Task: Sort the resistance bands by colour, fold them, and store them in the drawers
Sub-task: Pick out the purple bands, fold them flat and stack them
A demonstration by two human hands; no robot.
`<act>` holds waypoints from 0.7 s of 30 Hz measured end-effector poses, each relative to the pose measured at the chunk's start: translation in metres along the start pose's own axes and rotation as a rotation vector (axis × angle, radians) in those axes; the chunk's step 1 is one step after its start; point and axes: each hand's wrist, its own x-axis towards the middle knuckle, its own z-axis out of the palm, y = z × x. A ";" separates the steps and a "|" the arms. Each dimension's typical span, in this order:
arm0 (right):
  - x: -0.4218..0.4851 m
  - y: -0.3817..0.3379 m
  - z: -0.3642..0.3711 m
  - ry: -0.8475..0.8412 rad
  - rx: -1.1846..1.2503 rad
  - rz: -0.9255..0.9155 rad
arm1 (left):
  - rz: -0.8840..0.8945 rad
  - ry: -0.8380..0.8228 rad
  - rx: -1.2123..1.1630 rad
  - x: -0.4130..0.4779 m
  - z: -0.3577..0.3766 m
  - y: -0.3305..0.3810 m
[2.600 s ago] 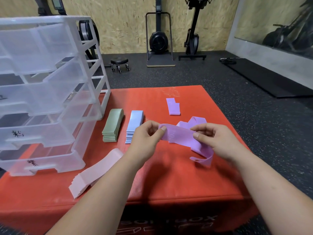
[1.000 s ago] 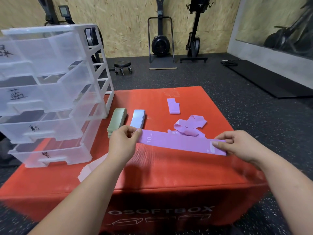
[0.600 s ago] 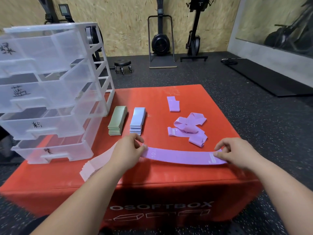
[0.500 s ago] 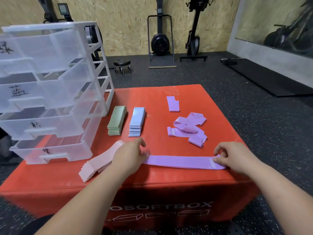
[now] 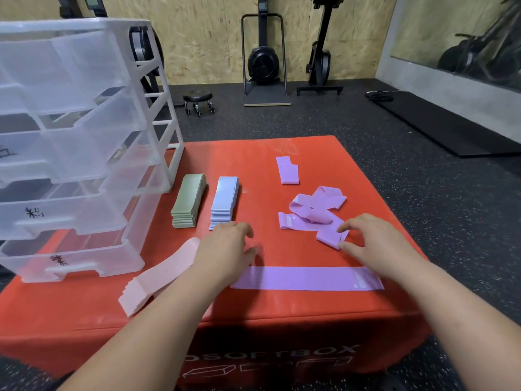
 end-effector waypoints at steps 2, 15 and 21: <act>0.011 -0.013 0.007 -0.002 0.025 -0.078 | 0.027 -0.009 -0.019 0.007 0.005 0.005; 0.052 -0.072 0.044 -0.087 -0.073 -0.181 | 0.073 0.046 -0.127 0.043 0.023 0.010; 0.054 -0.084 0.005 0.145 0.698 -0.081 | 0.166 0.184 -0.446 0.052 0.016 0.012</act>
